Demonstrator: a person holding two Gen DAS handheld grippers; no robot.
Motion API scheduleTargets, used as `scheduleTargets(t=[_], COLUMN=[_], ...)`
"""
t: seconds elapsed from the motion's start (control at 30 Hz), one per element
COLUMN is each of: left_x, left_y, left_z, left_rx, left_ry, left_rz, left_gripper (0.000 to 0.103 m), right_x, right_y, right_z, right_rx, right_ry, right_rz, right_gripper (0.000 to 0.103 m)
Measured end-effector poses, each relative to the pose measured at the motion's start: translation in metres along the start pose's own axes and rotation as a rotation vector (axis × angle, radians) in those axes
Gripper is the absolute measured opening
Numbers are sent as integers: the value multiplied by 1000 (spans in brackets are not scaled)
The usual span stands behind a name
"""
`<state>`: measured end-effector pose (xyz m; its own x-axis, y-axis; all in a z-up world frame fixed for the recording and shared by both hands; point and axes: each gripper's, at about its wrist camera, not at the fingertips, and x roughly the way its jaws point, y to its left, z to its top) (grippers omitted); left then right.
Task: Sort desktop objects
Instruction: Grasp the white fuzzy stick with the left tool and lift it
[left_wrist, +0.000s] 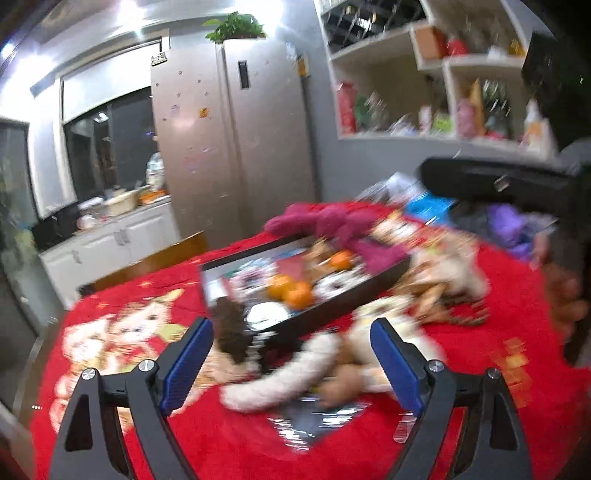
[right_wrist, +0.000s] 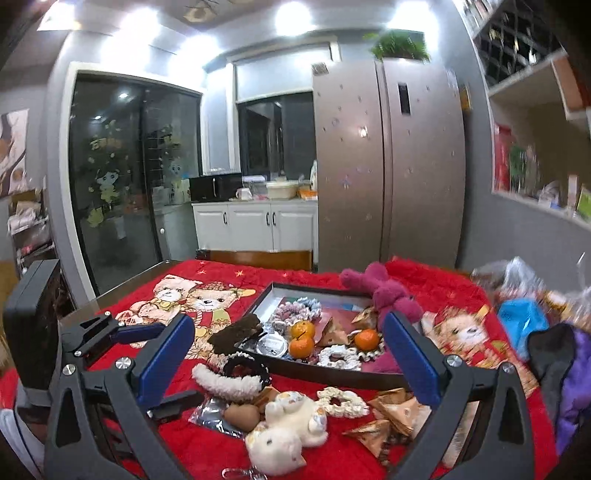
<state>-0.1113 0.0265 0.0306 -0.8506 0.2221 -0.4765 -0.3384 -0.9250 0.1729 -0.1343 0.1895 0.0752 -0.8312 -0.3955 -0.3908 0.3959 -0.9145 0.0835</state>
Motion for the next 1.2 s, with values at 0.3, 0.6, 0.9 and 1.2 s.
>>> scheduleTargets(t=[0.3, 0.6, 0.9, 1.2], left_x=[42, 72, 81, 64], left_y=[13, 17, 24, 22], left_z=[-33, -40, -42, -40], left_rx=[-10, -6, -37, -84], left_ry=[127, 206, 254, 231], left_rz=[-120, -83, -113, -95], left_gripper=[89, 89, 74, 33], right_x=[62, 101, 109, 97], right_y=[-37, -37, -25, -14], right_z=[-63, -109, -122, -112], right_rx=[178, 207, 162, 126], right_ry=[208, 416, 471, 446], right_rz=[89, 84, 86, 79], right_gripper=[103, 103, 87, 58])
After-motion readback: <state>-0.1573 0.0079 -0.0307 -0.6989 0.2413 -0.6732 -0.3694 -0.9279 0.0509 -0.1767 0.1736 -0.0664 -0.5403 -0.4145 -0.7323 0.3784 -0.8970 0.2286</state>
